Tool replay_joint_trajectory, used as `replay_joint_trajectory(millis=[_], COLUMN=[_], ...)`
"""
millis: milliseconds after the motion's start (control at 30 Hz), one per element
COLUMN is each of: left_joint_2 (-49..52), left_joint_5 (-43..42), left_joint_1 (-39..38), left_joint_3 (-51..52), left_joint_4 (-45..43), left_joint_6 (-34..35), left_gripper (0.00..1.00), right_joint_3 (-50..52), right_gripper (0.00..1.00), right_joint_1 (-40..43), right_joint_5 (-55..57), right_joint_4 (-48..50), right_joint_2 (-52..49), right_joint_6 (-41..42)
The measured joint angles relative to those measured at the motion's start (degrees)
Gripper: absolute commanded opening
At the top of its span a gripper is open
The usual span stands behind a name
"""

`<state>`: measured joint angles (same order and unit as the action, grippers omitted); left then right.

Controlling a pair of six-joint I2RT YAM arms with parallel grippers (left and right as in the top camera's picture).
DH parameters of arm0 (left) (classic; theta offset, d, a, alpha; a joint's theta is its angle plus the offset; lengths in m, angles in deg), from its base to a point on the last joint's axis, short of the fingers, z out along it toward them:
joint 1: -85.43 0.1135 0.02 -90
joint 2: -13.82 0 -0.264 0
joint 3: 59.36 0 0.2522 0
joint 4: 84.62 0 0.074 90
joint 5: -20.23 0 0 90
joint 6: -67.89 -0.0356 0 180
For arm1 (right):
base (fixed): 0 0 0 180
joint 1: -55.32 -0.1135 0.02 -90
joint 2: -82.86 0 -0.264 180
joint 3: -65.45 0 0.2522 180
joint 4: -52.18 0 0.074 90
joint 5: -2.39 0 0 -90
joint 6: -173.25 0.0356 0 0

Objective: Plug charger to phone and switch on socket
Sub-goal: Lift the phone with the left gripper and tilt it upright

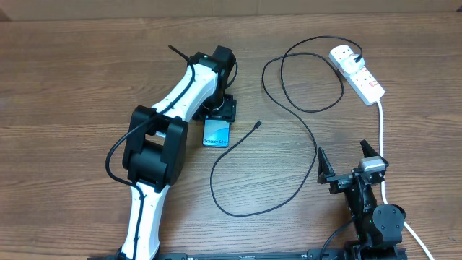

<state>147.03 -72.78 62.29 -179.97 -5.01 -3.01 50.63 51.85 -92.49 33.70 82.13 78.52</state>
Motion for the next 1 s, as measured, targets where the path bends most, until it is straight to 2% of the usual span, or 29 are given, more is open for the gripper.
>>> replay_joint_trajectory(millis=[400, 1000], left_joint_2=[0.17, 0.17], left_joint_5=[-3.1, -33.86], left_joint_1=[0.17, 9.18], left_joint_3=[-3.37, -3.45], left_joint_4=[3.76, 7.26], left_joint_6=[0.07, 0.24], left_gripper=[0.74, 0.69], right_joint_3=[0.0, 0.0], right_gripper=[1.0, 1.0], right_joint_1=[0.0, 0.0], right_joint_5=[0.0, -0.02], right_joint_4=[-0.04, -0.04], right_joint_2=[0.0, 0.0], right_joint_6=[0.0, 0.0])
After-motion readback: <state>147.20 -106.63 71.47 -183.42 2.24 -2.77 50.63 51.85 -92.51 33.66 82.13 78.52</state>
